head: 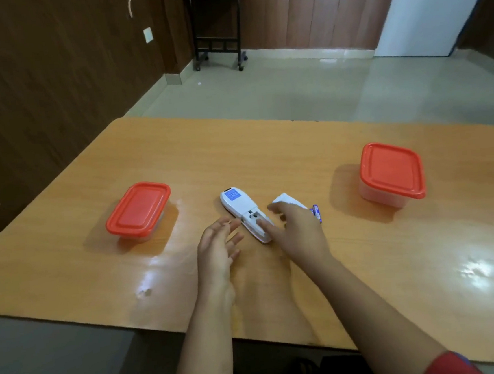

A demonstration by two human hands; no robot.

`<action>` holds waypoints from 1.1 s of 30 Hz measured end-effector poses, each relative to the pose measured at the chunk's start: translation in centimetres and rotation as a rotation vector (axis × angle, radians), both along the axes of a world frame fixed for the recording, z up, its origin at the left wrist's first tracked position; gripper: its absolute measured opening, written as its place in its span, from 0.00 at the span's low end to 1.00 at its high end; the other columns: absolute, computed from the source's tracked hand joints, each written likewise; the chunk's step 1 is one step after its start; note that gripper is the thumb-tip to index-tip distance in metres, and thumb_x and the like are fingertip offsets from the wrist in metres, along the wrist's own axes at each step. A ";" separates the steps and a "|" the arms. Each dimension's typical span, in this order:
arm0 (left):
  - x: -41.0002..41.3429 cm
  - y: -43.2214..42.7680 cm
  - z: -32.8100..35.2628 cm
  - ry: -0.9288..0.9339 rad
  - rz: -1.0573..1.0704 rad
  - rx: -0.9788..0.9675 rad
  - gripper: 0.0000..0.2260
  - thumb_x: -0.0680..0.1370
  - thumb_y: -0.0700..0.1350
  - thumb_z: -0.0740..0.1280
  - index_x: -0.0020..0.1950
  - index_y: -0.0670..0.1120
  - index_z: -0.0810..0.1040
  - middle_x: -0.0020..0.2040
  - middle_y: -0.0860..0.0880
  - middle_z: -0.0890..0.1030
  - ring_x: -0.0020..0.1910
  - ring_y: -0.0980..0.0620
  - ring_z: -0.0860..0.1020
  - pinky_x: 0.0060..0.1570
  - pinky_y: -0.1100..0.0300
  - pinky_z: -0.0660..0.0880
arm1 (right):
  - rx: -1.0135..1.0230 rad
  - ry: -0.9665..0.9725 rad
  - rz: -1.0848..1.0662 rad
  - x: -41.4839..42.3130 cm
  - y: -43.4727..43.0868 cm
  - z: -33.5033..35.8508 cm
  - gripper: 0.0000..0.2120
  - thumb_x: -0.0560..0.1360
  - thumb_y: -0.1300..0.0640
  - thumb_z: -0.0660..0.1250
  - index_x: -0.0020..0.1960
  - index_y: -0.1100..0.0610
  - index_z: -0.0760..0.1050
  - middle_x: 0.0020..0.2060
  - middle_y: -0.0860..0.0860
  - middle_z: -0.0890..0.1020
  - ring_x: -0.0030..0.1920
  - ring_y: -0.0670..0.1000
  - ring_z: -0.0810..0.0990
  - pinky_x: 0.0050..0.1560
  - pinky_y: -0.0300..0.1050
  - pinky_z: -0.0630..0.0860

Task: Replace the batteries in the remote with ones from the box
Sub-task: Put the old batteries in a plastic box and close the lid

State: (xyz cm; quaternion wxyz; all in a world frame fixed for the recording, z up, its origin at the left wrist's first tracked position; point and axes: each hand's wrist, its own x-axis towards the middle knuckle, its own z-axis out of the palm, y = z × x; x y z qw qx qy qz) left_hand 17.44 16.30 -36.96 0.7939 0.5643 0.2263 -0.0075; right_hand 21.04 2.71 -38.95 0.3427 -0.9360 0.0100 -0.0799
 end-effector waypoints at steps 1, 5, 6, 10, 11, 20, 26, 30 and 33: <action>0.0 -0.3 0.0 -0.001 -0.008 -0.005 0.09 0.81 0.42 0.58 0.56 0.48 0.76 0.52 0.50 0.83 0.47 0.52 0.80 0.52 0.57 0.72 | 0.044 -0.047 -0.037 0.0 -0.9 0.5 0.17 0.73 0.47 0.68 0.58 0.54 0.79 0.54 0.47 0.83 0.53 0.48 0.80 0.52 0.43 0.75; -0.1 -2.1 -0.1 -0.015 -0.084 -0.024 0.09 0.80 0.42 0.59 0.57 0.47 0.77 0.51 0.50 0.83 0.46 0.52 0.80 0.48 0.58 0.72 | 0.169 -0.275 -0.340 -0.7 -6.8 1.4 0.11 0.73 0.54 0.69 0.53 0.56 0.81 0.48 0.52 0.85 0.49 0.53 0.82 0.51 0.49 0.77; -0.3 -2.7 0.0 -0.022 -0.119 -0.030 0.09 0.81 0.42 0.59 0.56 0.47 0.77 0.50 0.50 0.83 0.45 0.52 0.81 0.47 0.58 0.72 | 0.152 -0.312 -0.426 -0.9 -8.6 1.4 0.11 0.72 0.55 0.69 0.53 0.56 0.81 0.48 0.53 0.85 0.51 0.55 0.81 0.53 0.49 0.76; -0.9 -4.8 0.2 -0.052 -0.261 -0.011 0.08 0.81 0.43 0.59 0.54 0.49 0.77 0.48 0.52 0.83 0.45 0.53 0.81 0.47 0.59 0.73 | -0.107 -0.184 -0.585 0.3 -14.8 1.2 0.23 0.70 0.53 0.71 0.64 0.55 0.75 0.63 0.55 0.76 0.64 0.59 0.71 0.64 0.49 0.66; -1.1 -5.2 0.2 -0.059 -0.285 0.002 0.08 0.81 0.43 0.59 0.53 0.49 0.78 0.49 0.52 0.83 0.45 0.52 0.81 0.47 0.59 0.73 | -0.225 -0.112 -0.552 0.6 -15.9 1.1 0.27 0.69 0.53 0.71 0.67 0.54 0.72 0.67 0.54 0.73 0.68 0.59 0.67 0.66 0.51 0.64; -1.0 -6.2 0.2 -0.094 -0.333 0.072 0.09 0.81 0.42 0.58 0.54 0.49 0.78 0.51 0.51 0.83 0.49 0.51 0.81 0.51 0.57 0.73 | -0.723 -0.244 -0.400 0.4 -20.0 0.1 0.17 0.64 0.66 0.67 0.51 0.55 0.82 0.45 0.57 0.83 0.43 0.62 0.80 0.45 0.52 0.73; -0.9 -7.1 -0.4 -0.128 -0.398 0.137 0.09 0.81 0.42 0.59 0.54 0.51 0.78 0.52 0.51 0.83 0.49 0.52 0.80 0.54 0.56 0.72 | -0.720 -0.321 -0.254 -3.7 -17.4 0.4 0.08 0.65 0.55 0.71 0.44 0.51 0.81 0.38 0.52 0.80 0.38 0.59 0.80 0.40 0.49 0.74; -1.2 -8.3 -0.3 -0.134 -0.448 0.148 0.10 0.81 0.40 0.59 0.54 0.51 0.77 0.53 0.51 0.82 0.49 0.52 0.80 0.50 0.59 0.72 | -0.589 -0.238 -0.147 -6.7 -13.5 1.0 0.09 0.64 0.53 0.72 0.44 0.50 0.81 0.37 0.49 0.80 0.38 0.55 0.81 0.32 0.47 0.75; -1.3 -8.9 0.0 -0.144 -0.467 0.147 0.11 0.80 0.36 0.59 0.58 0.49 0.75 0.52 0.52 0.79 0.49 0.54 0.76 0.47 0.62 0.70 | -0.374 -0.096 -0.045 -8.0 -11.1 1.9 0.11 0.67 0.52 0.71 0.49 0.49 0.81 0.41 0.48 0.81 0.42 0.51 0.80 0.39 0.47 0.77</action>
